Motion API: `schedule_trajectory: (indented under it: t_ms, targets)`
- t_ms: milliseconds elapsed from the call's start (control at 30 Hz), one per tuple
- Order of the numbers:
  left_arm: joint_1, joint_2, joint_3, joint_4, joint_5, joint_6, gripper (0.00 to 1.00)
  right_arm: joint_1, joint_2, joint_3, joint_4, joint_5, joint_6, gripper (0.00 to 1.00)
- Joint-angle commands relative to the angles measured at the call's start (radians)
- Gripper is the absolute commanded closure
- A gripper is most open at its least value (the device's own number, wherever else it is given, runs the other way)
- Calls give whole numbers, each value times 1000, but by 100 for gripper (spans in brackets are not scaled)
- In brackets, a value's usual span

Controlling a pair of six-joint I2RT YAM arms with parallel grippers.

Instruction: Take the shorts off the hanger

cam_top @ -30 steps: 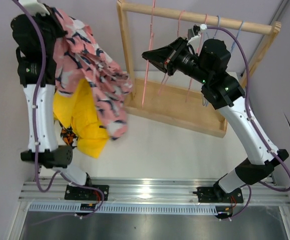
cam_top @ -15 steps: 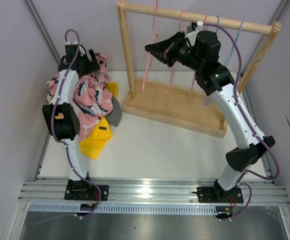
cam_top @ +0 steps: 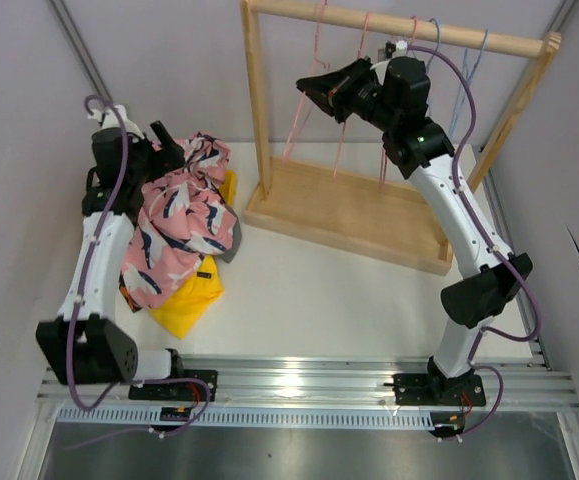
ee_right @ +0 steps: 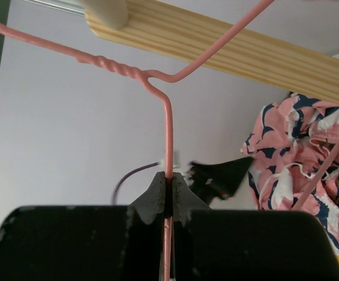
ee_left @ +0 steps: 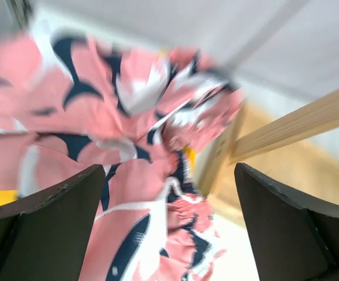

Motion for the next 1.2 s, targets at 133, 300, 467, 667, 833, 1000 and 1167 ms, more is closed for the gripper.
schedule_trajectory:
  t_ms: [133,300,467,667,833,1000,1167]
  targets:
    - [-4,-210,-6,20,-23,24,1,1,-104,-176,89,46,21,100]
    - [-2,-423,-64,60,21,38,1,-1,-155,-202,50,60,-33,26]
    - [-4,-554,-83,-1,44,50,1,1,-202,-209,-16,90,-106,1]
    - [-4,-713,-181,-52,61,59,1,7,-326,-290,-97,170,-180,1]
    - [-2,-820,-290,-96,73,59,1,24,-464,-418,-76,173,-211,1]
    - [-2,-913,-400,-124,69,72,1,48,-631,-515,-71,155,-396,1]
    - [-4,-1021,-537,-96,135,43,1,132,-1063,-931,-3,505,-660,1]
